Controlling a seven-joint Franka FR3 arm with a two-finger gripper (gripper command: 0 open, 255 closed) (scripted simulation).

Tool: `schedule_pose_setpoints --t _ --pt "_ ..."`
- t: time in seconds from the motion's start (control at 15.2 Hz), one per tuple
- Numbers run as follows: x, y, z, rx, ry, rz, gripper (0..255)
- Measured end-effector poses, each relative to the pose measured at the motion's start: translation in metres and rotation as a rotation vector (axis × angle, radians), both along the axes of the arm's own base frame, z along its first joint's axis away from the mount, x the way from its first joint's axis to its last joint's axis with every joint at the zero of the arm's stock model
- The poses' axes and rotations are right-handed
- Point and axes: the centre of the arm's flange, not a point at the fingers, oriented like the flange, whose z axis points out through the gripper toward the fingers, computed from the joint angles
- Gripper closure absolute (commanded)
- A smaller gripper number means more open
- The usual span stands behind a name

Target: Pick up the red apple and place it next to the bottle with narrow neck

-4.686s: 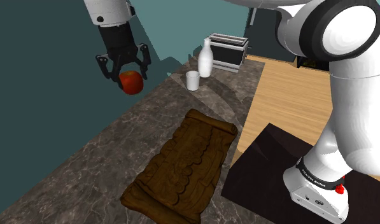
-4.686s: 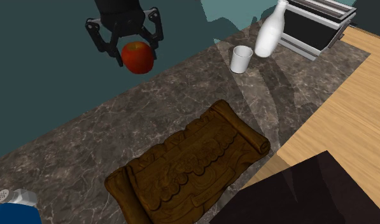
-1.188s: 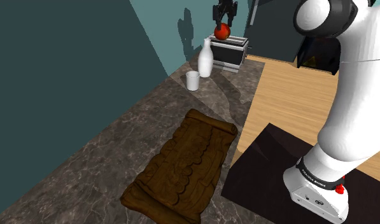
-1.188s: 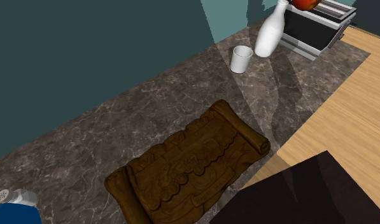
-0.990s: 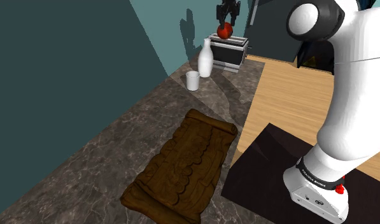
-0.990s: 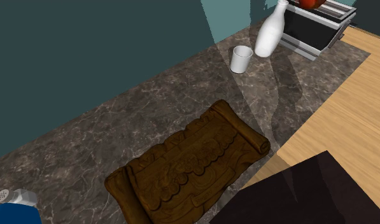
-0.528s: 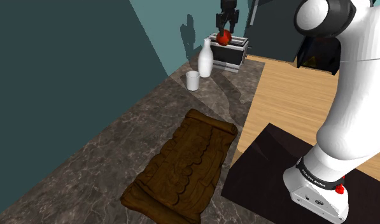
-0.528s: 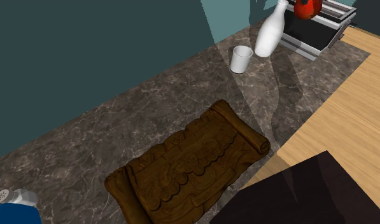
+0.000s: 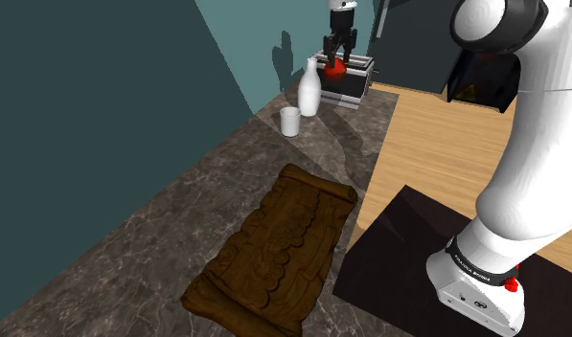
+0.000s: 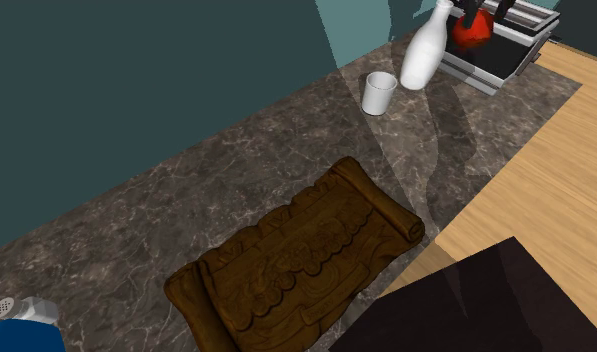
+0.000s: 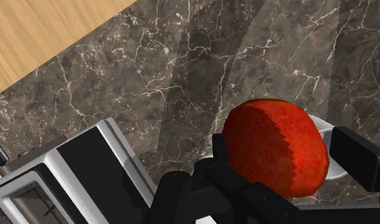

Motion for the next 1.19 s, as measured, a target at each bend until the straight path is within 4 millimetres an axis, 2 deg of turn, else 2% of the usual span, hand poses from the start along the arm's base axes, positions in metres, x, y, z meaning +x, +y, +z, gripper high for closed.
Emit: schedule_pose_setpoints --t 1.19 --pt "0.0 0.0 -0.095 0.0 0.0 0.0 255"
